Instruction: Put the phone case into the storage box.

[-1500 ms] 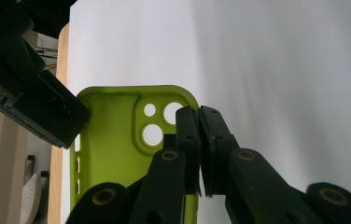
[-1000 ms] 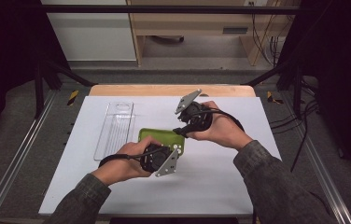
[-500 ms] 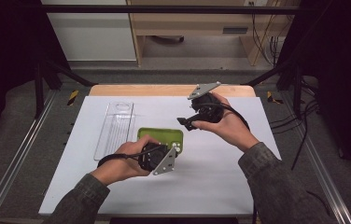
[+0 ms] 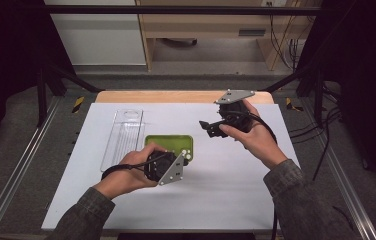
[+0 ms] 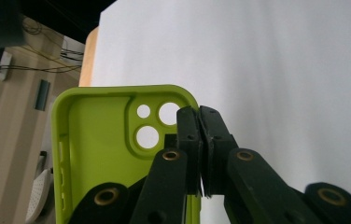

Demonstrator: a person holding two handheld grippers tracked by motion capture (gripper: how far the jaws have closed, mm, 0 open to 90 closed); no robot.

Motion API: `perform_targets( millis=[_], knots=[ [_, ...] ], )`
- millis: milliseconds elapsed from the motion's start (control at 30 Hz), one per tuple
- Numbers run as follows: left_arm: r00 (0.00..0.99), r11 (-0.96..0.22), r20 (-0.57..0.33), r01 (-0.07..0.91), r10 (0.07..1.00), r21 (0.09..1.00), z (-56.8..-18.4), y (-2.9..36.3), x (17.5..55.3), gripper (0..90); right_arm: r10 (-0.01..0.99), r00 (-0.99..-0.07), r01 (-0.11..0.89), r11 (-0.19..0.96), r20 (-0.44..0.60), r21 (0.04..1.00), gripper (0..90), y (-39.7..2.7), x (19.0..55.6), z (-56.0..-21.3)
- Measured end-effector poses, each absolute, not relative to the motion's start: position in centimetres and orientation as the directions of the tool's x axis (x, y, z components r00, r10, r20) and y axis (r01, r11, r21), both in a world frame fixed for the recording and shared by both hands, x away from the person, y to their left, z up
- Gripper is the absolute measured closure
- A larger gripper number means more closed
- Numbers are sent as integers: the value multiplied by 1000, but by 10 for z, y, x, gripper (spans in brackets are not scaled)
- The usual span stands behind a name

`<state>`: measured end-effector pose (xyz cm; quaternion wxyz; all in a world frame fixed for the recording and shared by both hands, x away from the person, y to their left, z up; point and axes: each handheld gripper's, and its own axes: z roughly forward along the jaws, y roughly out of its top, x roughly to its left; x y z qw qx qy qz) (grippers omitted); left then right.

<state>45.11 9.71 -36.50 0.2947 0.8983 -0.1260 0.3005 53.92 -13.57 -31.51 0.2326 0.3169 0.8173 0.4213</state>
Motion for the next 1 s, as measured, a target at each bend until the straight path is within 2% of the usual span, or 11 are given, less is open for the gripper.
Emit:
perform_targets(
  millis=[233, 433, 633, 1000],
  knots=[
    [786, -792, 618, -392, -24, 467, -363, 101, 453, 872, 715, -696, 361, 426, -64, 829, 77, -147, 540, -326],
    [779, -783, 627, -386, 8, 489, -358, 107, 455, 872, 725, -685, 356, 423, -76, 833, 49, -154, 535, -335],
    [801, -732, 595, -362, 74, 577, -351, 110, 456, 872, 721, -686, 341, 441, -101, 830, 56, -160, 525, -345],
    [791, -702, 594, -339, 148, 626, -346, 113, 462, 872, 737, -669, 331, 414, -99, 848, 79, -181, 511, -364]
  ],
)
